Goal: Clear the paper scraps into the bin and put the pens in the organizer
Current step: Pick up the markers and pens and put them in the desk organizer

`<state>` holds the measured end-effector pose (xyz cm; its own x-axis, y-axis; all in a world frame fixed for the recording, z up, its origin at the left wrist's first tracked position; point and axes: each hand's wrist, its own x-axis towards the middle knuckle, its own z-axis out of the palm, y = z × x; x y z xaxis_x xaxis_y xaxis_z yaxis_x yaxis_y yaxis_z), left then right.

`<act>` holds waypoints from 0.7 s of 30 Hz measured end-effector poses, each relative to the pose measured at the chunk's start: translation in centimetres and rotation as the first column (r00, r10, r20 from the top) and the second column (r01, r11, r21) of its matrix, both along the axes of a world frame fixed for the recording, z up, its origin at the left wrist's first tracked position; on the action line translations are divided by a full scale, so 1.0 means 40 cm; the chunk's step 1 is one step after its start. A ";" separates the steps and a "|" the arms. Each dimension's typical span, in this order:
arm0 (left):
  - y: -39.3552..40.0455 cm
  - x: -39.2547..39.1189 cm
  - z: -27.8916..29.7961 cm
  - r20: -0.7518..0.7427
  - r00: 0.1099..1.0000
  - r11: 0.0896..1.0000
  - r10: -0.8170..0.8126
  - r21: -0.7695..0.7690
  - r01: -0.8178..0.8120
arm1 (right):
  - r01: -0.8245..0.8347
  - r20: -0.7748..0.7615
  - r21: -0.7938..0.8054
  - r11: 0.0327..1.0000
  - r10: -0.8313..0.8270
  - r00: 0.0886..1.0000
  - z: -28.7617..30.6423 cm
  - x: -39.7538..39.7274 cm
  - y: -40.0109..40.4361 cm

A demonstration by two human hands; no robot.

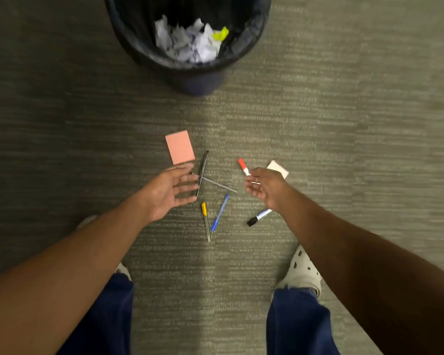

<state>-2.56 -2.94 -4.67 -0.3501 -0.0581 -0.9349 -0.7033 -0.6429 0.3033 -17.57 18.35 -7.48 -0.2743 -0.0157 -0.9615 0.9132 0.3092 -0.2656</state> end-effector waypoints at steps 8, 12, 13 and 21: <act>0.121 0.104 -0.163 0.086 0.987 0.990 -0.136 -0.009 0.137 | -0.074 0.033 0.175 0.982 0.070 0.997 -0.168 0.136 0.138; 0.161 0.128 -0.186 0.083 0.989 0.992 -0.126 0.022 0.125 | -0.196 0.006 0.250 0.948 0.201 0.980 -0.207 0.157 0.224; 0.169 0.128 -0.186 0.071 0.989 0.992 -0.127 0.027 0.125 | -0.227 -0.007 0.265 0.937 0.238 0.971 -0.218 0.160 0.246; 0.242 0.110 -0.223 0.062 0.967 0.968 -0.249 -0.028 0.251 | -0.137 0.053 0.269 0.953 0.127 0.990 -0.308 0.170 0.302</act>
